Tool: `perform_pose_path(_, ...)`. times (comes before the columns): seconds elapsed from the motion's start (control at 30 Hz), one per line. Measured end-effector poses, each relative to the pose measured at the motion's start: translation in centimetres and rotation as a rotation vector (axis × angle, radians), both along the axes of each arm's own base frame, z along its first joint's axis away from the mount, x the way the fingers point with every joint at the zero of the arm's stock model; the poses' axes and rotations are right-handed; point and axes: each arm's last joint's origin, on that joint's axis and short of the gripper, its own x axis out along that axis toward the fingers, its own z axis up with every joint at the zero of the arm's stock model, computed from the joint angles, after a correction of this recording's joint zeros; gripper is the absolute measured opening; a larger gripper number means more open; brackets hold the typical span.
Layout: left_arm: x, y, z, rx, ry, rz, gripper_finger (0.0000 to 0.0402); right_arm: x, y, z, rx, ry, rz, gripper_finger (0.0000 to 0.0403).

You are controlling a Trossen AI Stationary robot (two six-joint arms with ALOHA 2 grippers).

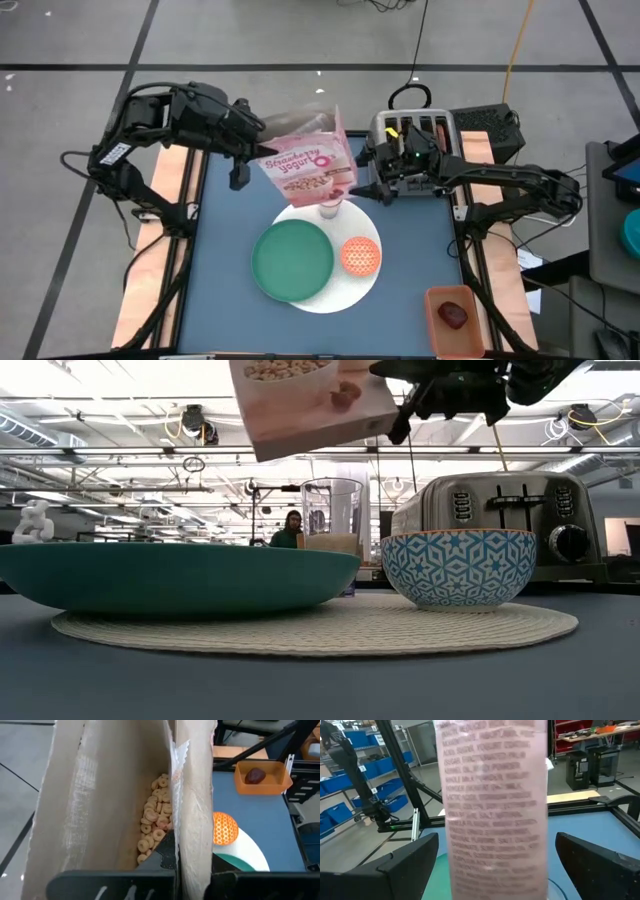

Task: Arrange a breakfast setting
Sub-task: Pour the cereals from the cereal box into the orange bowl

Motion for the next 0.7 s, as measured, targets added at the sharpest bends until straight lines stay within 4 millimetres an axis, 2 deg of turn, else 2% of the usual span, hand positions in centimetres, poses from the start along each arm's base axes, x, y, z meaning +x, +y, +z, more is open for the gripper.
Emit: perform_pose_path(0.7, 0.81, 0.11, -0.09, 0.007, -0.014, -0.002, 0.0, 0.44, 0.44, 0.1, -0.04, -0.029, -0.025, 0.0393)
